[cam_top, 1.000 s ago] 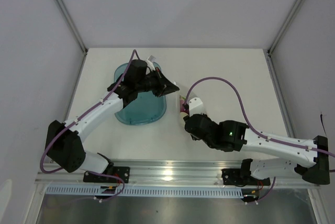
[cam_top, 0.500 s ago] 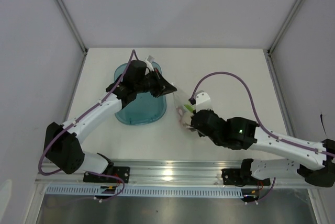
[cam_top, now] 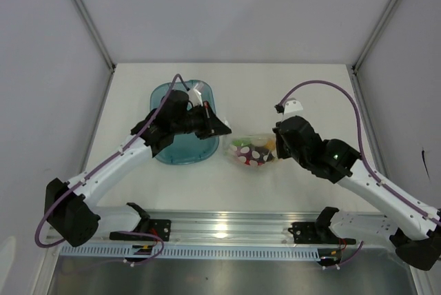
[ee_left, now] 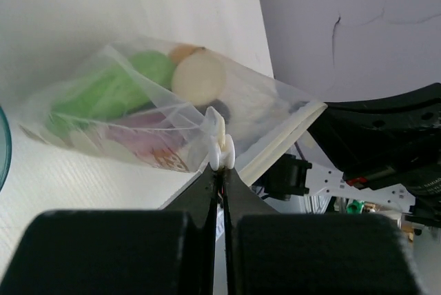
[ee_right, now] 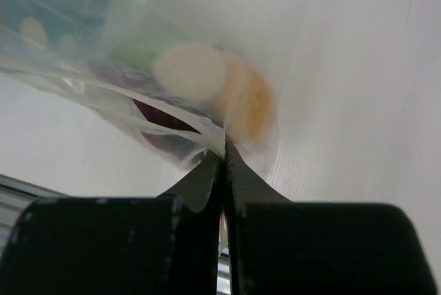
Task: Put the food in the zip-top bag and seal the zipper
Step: Adjust the zipper food storage bag at the center of the board.
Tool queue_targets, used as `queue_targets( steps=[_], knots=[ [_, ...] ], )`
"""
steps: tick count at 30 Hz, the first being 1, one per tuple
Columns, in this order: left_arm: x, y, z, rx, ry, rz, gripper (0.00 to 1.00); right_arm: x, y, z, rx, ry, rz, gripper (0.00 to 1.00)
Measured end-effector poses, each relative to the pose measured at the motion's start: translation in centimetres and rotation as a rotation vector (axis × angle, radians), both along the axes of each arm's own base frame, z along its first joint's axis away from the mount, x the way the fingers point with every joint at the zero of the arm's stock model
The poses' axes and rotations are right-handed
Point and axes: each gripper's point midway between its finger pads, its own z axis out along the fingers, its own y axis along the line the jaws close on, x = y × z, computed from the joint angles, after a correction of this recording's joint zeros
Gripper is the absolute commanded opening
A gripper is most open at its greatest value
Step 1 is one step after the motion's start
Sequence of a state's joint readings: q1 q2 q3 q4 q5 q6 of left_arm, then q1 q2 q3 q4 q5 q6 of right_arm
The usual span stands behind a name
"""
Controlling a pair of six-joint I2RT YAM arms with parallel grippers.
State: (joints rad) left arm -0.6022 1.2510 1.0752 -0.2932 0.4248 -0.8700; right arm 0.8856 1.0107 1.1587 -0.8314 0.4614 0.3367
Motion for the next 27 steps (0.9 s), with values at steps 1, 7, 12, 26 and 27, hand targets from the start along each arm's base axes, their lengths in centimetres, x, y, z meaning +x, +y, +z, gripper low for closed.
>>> queue_targets(
  steps=[1, 7, 12, 26, 27],
  knots=[
    [-0.3, 0.1, -0.5, 0.005, -0.002, -0.008, 0.01, -0.1, 0.0, -1.0, -0.006, 0.021, 0.002, 0.0],
    [-1.6, 0.5, -3.9, 0.038, 0.048, -0.031, 0.02, -1.8, 0.2, -4.9, -0.004, 0.123, 0.031, 0.0],
    [-1.5, 0.4, -3.8, 0.041, 0.008, -0.054, 0.42, -2.2, 0.2, -4.6, 0.023, 0.12, 0.04, 0.0],
    [0.2, 3.9, -0.3, 0.127, -0.14, 0.129, 1.0, -3.2, 0.1, -4.3, 0.039, 0.132, 0.084, 0.0],
    [0.7, 4.2, -0.3, 0.142, -0.128, 0.159, 0.99, -3.3, 0.1, -4.2, 0.042, 0.131, 0.091, 0.0]
  ],
)
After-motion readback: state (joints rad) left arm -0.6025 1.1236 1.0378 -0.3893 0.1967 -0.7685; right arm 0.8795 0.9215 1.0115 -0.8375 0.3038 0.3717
